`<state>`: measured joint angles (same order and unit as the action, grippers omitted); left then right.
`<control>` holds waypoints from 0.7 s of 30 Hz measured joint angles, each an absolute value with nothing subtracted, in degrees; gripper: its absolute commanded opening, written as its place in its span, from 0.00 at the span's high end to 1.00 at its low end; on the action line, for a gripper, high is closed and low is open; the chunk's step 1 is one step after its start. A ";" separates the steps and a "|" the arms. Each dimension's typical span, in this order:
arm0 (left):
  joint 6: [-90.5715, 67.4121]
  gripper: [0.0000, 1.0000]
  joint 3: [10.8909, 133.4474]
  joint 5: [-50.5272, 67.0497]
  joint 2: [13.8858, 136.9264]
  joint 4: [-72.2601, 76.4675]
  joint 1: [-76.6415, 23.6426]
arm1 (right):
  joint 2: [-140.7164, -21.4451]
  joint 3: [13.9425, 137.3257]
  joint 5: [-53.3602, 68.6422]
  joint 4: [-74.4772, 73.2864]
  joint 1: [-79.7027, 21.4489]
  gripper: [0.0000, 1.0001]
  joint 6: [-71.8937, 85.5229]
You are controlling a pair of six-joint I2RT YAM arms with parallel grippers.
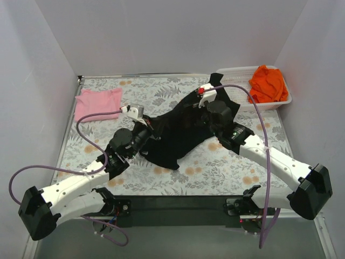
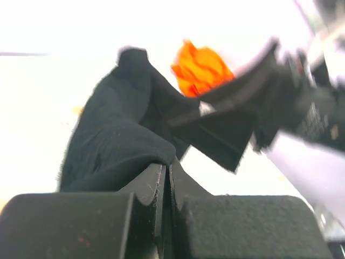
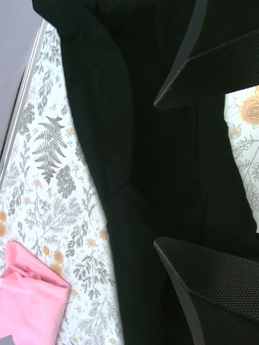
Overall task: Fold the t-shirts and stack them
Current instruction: Flatten the tshirt out
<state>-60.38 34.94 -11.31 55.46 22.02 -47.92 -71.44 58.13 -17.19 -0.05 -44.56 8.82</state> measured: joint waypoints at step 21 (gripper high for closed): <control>-62.46 1.00 36.40 -20.47 49.39 7.49 -28.05 | -82.37 49.06 -16.36 -0.10 -31.42 0.05 10.83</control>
<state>-62.46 36.40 -20.47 49.39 7.49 -28.05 -82.37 49.06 -16.36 -0.10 -31.42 10.83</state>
